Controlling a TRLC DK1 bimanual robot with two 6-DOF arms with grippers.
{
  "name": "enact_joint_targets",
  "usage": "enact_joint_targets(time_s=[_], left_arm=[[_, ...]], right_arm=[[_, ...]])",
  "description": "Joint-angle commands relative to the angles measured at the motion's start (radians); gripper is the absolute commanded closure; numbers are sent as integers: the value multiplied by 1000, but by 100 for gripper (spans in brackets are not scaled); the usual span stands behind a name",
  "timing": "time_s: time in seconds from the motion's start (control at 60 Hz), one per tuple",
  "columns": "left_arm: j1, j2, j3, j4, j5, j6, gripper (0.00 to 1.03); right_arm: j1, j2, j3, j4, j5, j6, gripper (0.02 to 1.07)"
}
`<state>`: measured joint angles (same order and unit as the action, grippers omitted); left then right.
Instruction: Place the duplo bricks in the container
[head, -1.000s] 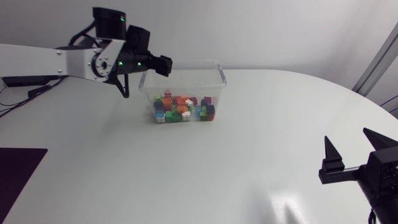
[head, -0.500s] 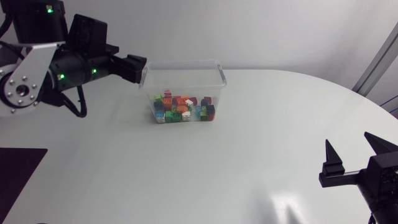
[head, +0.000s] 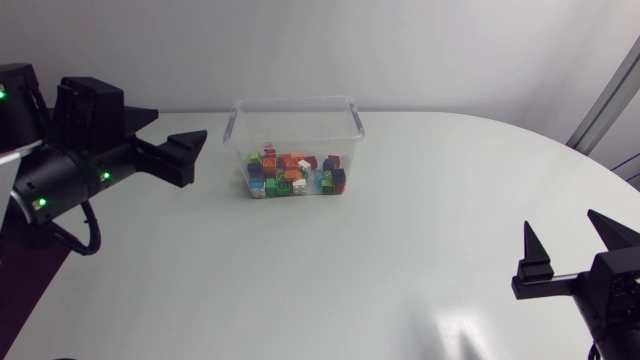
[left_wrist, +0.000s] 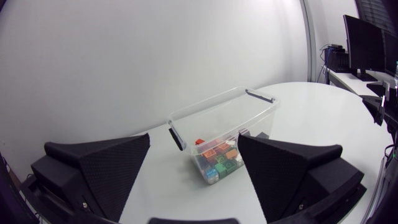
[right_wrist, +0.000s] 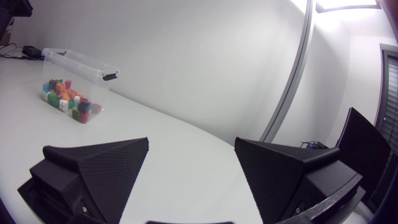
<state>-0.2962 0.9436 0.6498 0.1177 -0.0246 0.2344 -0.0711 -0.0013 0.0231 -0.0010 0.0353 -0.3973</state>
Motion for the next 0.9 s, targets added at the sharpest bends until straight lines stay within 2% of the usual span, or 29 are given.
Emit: enact_joint_targets(time_s=[0.0,0.617,0.883], left_arm=[[11,-57,-53,16,-8,16,5],[63,-362,-340,96,-32,36,6],[104,-499,-433,80,-26,13,6]], right_arm=[[11,-6,-26,15,14,-12,7],[24,-5,-26,10,8,9,7],[26,-3,-26,9,2,51,7]])
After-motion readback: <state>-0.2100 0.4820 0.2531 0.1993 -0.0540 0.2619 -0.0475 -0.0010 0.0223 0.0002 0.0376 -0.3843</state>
